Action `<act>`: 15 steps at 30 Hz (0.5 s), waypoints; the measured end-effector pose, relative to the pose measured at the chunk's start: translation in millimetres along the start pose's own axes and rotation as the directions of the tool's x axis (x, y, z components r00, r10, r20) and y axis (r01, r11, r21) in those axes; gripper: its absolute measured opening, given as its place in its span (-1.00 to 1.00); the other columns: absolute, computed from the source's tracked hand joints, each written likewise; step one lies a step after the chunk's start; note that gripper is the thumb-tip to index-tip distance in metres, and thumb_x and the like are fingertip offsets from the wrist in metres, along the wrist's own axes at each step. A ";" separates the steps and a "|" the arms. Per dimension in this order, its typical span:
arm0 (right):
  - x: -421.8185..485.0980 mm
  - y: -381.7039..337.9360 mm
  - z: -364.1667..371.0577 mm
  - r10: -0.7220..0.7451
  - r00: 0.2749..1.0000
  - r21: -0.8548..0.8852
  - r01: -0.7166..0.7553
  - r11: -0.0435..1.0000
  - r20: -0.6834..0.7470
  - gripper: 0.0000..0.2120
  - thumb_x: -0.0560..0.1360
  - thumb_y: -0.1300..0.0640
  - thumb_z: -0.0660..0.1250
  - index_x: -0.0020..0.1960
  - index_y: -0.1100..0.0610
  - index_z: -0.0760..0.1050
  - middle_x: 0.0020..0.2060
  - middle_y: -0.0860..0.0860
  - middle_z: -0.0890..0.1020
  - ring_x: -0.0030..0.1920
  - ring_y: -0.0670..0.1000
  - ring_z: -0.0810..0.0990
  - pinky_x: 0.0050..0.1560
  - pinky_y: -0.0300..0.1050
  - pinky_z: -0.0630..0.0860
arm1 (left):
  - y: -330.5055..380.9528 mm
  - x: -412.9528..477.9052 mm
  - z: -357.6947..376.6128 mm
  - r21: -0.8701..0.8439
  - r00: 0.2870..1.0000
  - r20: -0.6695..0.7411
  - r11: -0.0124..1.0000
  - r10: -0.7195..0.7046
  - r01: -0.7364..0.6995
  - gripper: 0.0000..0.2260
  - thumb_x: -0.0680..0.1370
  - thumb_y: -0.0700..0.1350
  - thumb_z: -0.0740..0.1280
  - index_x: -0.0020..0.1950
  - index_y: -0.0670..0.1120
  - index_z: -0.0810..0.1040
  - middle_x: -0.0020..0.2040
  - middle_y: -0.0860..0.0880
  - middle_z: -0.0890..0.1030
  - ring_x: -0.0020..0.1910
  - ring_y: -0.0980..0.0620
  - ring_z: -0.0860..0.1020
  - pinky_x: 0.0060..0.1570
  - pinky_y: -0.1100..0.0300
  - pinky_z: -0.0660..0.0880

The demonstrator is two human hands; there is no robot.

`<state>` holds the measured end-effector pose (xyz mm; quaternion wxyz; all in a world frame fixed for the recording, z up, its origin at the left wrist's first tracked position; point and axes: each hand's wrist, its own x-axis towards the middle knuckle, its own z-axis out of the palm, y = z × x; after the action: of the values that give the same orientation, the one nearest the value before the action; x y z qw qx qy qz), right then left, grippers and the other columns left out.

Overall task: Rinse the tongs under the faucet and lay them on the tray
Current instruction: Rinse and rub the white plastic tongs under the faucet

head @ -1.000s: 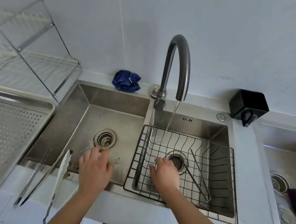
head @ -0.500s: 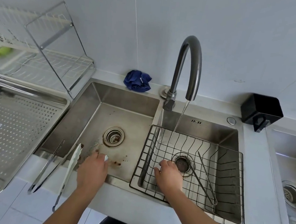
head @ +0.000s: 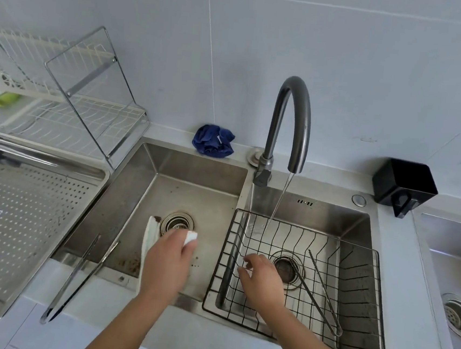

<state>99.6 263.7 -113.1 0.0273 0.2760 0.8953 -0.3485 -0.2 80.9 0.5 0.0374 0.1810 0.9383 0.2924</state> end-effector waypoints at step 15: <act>8.3 -66.4 -73.5 0.004 0.934 0.926 -0.354 0.130 0.356 -0.64 0.71 0.01 0.21 0.17 0.32 0.53 -0.15 0.16 0.63 -0.28 0.04 0.59 -0.23 -0.08 0.60 | 13.5 59.5 18.0 -0.809 0.825 0.557 -0.163 0.097 0.565 -0.83 0.59 -0.06 0.31 -0.04 -0.09 0.66 -0.26 -0.04 0.58 -0.29 0.01 0.58 -0.18 0.09 0.61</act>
<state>69.0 274.4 -19.2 0.0043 0.2833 0.3992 -0.8720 -48.2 122.3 -4.7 0.4232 -0.0330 0.3801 0.8218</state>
